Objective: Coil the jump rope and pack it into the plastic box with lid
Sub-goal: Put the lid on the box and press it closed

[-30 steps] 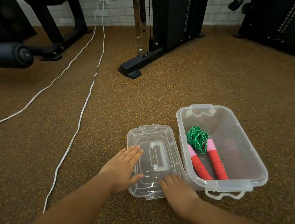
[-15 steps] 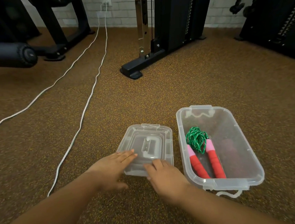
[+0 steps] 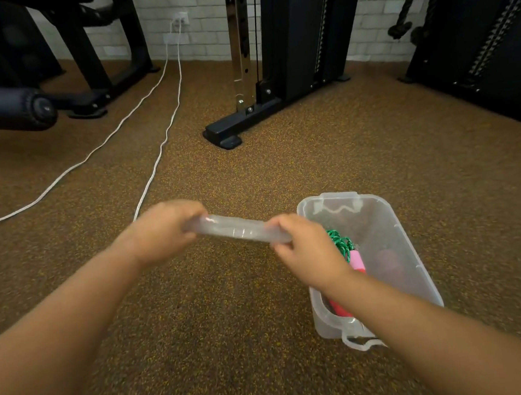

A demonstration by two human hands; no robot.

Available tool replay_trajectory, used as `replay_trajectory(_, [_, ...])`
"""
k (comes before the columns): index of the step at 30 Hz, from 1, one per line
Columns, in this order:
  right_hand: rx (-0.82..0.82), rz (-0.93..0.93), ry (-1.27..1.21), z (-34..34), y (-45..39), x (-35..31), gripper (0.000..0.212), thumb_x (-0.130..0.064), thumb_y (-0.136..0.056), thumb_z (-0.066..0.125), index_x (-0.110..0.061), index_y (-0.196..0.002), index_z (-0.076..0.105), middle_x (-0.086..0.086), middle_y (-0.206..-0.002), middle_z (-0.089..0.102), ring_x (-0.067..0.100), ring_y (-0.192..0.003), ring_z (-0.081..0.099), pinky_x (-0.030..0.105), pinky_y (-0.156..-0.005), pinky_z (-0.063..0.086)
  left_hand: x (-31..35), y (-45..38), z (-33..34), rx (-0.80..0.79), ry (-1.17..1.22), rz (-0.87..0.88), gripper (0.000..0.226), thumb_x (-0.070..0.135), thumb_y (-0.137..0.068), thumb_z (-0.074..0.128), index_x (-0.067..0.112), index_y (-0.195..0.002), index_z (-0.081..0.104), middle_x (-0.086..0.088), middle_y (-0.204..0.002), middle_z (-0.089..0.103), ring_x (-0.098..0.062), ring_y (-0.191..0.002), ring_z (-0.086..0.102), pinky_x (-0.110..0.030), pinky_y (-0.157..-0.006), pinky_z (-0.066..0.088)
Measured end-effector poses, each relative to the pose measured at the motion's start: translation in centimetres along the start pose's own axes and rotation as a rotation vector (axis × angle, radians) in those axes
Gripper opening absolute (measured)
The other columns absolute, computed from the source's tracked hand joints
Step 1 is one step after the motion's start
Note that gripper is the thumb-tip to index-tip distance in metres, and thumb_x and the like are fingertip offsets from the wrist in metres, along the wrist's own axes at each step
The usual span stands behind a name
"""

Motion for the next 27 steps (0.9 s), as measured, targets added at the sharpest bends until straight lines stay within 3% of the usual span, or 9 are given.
replay_trajectory(2, [0.088,0.021,-0.178,-2.1,-1.0,0.0,0.018,-0.009,-0.085,0.062,-0.022,-0.097,0.062,-0.011,-0.088,0.061,0.0,-0.078,0.054,0.021,-0.069,0.041,1.0,-0.8,-3.3,0.097,0.063,-0.008,0.015,0.014,-0.084,0.063,0.028,-0.086,0.058,0.01,-0.084,0.061,-0.01,-0.075,0.061,-0.02,-0.063,0.046])
replay_trajectory(5, [0.171,0.025,-0.46,-5.3,-2.2,-0.2,0.029,-0.009,-0.082,0.068,-0.031,-0.099,0.06,-0.013,-0.093,0.064,0.003,-0.085,0.06,0.024,-0.08,0.051,2.1,-1.5,-7.0,0.252,0.254,-0.005,0.03,0.016,-0.079,0.071,0.027,-0.104,0.06,0.011,-0.098,0.063,-0.009,-0.09,0.061,-0.026,-0.081,0.049])
replay_trajectory(10, [0.291,-0.011,-0.811,-9.2,-2.3,-1.2,0.038,0.001,-0.081,0.068,-0.01,-0.115,0.057,0.006,-0.105,0.069,0.01,-0.093,0.066,0.024,-0.083,0.055,3.8,-1.7,-9.0,0.383,0.805,-0.03,0.042,0.012,-0.077,0.072,0.025,-0.115,0.061,0.007,-0.108,0.069,-0.007,-0.099,0.066,-0.024,-0.082,0.055])
replay_trajectory(14, [0.208,0.027,-0.803,-8.1,-1.3,-0.4,0.038,0.001,-0.081,0.068,-0.02,-0.111,0.056,0.0,-0.103,0.068,0.009,-0.093,0.065,0.028,-0.088,0.054,4.9,-1.6,-10.1,0.486,0.923,-0.055,0.038,0.012,-0.084,0.066,0.027,-0.119,0.063,0.009,-0.107,0.071,-0.001,-0.1,0.066,-0.016,-0.078,0.054])
replay_trajectory(18, [0.154,0.087,-0.733,-6.8,0.2,1.3,0.035,-0.004,-0.086,0.065,-0.027,-0.109,0.054,-0.004,-0.099,0.069,0.008,-0.09,0.066,0.03,-0.088,0.053,4.4,-2.3,-10.0,0.555,1.103,-0.19,0.026,0.016,-0.085,0.064,0.026,-0.11,0.068,0.004,-0.103,0.074,-0.011,-0.095,0.07,-0.031,-0.079,0.056])
replay_trajectory(22, [0.218,0.231,-0.761,-7.9,1.6,3.2,0.032,-0.012,-0.093,0.055,-0.016,-0.125,0.051,0.009,-0.109,0.07,0.02,-0.091,0.067,0.038,-0.078,0.056,4.6,-3.6,-6.7,0.503,1.19,-0.465,0.039,0.024,-0.078,0.073,0.014,-0.115,0.064,-0.002,-0.097,0.073,-0.019,-0.085,0.072,-0.04,-0.083,0.057])
replay_trajectory(25, [0.309,0.36,-0.723,-8.9,3.1,5.7,0.032,-0.017,-0.095,0.053,-0.019,-0.127,0.053,0.004,-0.103,0.073,0.016,-0.082,0.067,0.037,-0.069,0.055,7.8,-4.4,-2.3,0.286,1.193,-0.527,0.028,0.02,-0.082,0.069,0.017,-0.109,0.063,-0.002,-0.096,0.072,-0.02,-0.087,0.07,-0.042,-0.086,0.055])
replay_trajectory(27, [0.385,0.447,-0.688,-9.6,4.3,7.6,0.026,-0.021,-0.095,0.051,-0.022,-0.119,0.06,-0.002,-0.094,0.073,0.009,-0.075,0.067,0.028,-0.064,0.052,10.7,-4.5,0.8,0.124,1.145,-0.5,0.02,0.016,-0.086,0.064,0.023,-0.105,0.066,0.002,-0.098,0.072,-0.016,-0.087,0.069,-0.034,-0.076,0.056])
Point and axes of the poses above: each hand's wrist, its own y-axis away from the middle knuckle, its own z-axis out of the palm, x = y × z, the point moved 4 cm from there along -y, towards the middle knuckle
